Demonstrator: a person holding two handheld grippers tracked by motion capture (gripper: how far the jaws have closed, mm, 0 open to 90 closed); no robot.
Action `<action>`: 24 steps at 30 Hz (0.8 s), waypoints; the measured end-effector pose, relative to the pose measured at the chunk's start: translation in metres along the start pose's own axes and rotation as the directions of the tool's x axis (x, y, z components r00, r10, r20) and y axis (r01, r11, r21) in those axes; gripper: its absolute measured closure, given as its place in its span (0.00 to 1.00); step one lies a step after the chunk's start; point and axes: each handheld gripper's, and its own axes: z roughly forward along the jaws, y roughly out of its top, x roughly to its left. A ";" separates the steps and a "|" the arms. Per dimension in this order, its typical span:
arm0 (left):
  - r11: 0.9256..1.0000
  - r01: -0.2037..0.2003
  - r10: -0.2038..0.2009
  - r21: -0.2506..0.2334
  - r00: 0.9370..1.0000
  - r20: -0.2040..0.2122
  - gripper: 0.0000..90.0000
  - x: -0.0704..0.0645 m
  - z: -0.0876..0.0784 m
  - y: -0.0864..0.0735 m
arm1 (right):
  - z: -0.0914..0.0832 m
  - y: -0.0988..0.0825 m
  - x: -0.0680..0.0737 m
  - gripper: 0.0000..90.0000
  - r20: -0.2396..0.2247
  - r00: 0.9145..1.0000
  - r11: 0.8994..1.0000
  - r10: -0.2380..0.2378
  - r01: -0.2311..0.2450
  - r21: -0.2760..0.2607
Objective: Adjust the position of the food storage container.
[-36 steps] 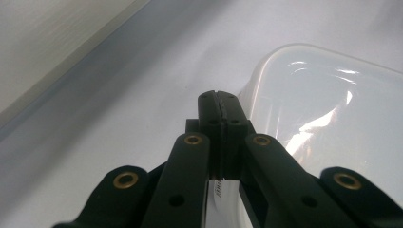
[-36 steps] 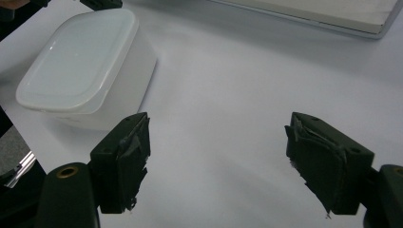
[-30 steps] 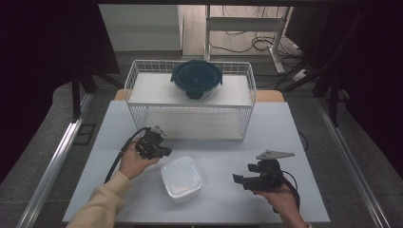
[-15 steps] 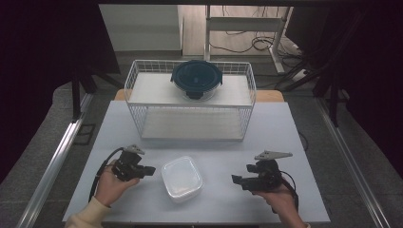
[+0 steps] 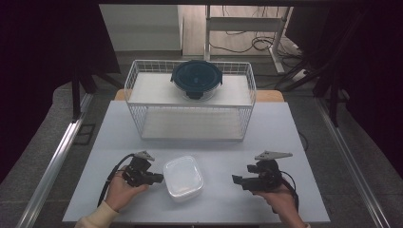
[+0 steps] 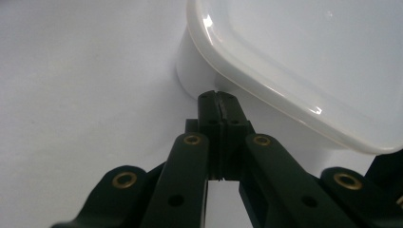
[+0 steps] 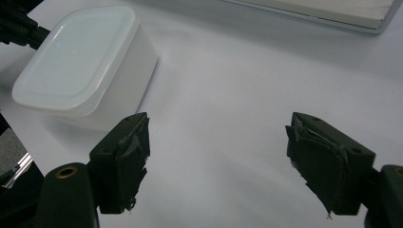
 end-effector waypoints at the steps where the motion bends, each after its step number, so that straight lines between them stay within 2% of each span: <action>1: 1.000 0.003 -0.003 -0.008 1.000 0.000 1.00 0.000 0.001 0.001 | 0.000 0.000 0.000 0.25 -0.001 1.000 1.000 -0.001 0.001 0.000; 14: 1.000 0.012 -0.011 -0.027 1.000 0.024 1.00 -0.006 0.023 0.021 | 0.002 0.000 0.001 0.25 -0.003 1.000 1.000 -0.005 0.005 0.003; 21: 0.999 0.017 -0.016 -0.031 0.999 0.028 1.00 -0.004 0.027 0.023 | 0.001 0.000 0.000 0.24 -0.003 1.000 1.000 0.001 -0.001 -0.002; 24: 0.999 0.016 -0.015 -0.034 0.999 0.033 1.00 -0.003 0.026 0.023 | 0.000 0.001 -0.001 0.24 -0.017 1.000 1.000 0.012 -0.012 -0.010</action>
